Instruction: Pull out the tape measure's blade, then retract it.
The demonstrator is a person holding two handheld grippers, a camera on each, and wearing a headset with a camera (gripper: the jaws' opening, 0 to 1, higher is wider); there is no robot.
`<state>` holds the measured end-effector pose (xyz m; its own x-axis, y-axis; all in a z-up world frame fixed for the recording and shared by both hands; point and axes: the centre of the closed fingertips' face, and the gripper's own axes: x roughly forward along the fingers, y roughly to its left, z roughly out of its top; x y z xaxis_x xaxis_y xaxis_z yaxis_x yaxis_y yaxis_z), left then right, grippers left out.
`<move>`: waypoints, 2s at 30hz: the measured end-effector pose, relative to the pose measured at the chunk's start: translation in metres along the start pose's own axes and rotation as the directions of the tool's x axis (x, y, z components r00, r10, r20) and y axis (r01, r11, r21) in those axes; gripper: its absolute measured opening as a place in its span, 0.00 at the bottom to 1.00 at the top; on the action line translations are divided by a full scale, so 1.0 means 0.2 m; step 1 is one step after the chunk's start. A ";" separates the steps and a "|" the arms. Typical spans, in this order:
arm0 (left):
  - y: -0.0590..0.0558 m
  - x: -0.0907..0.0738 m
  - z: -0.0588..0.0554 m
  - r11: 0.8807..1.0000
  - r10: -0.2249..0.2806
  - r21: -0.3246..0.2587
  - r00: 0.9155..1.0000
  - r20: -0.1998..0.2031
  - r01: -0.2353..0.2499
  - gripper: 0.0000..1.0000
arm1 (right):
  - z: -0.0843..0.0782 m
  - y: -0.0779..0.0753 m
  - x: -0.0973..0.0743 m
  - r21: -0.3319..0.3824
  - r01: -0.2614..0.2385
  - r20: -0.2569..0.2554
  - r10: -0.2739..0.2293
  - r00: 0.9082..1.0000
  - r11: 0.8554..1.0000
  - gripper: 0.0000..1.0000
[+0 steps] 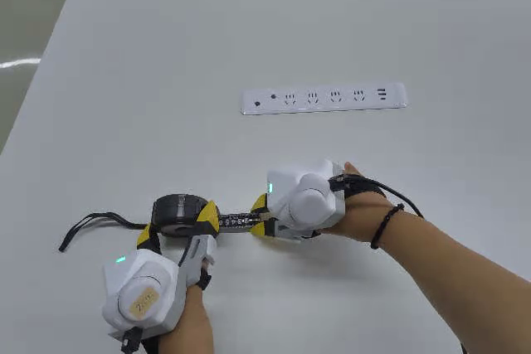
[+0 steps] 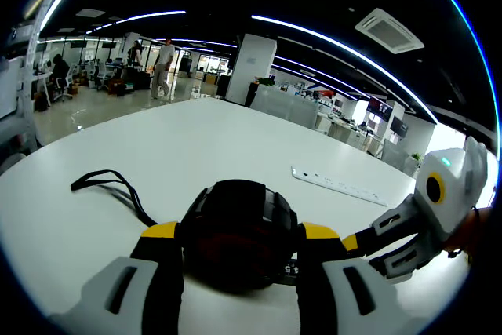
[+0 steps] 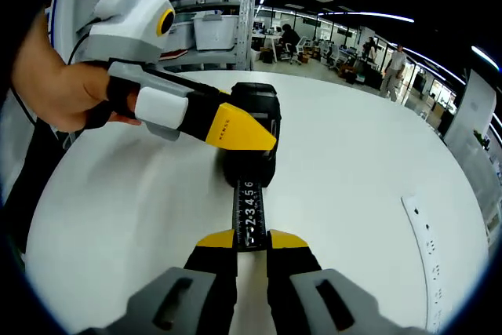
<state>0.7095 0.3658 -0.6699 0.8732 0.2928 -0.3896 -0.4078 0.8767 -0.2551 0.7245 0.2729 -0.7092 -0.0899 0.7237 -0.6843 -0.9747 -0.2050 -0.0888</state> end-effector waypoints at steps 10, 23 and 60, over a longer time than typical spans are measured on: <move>0.00 0.00 0.00 1.000 0.000 -0.007 1.000 0.000 0.000 0.55 | 0.04 0.00 0.05 0.012 -0.008 0.017 0.008 1.000 1.000 0.12; 0.00 0.00 0.00 1.000 -0.001 -0.015 1.000 -0.004 0.001 0.55 | 0.09 0.00 0.10 0.014 -0.014 0.030 0.014 0.999 1.000 0.12; 0.00 0.00 0.00 1.000 -0.005 -0.022 1.000 -0.006 0.005 0.56 | 0.14 0.00 0.16 -0.064 -0.046 0.031 0.048 0.998 0.997 0.15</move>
<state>0.7094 0.3668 -0.6700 0.8735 0.2865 -0.3935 -0.4095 0.8695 -0.2760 0.7153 0.3141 -0.7107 -0.1426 0.7330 -0.6651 -0.9546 -0.2795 -0.1034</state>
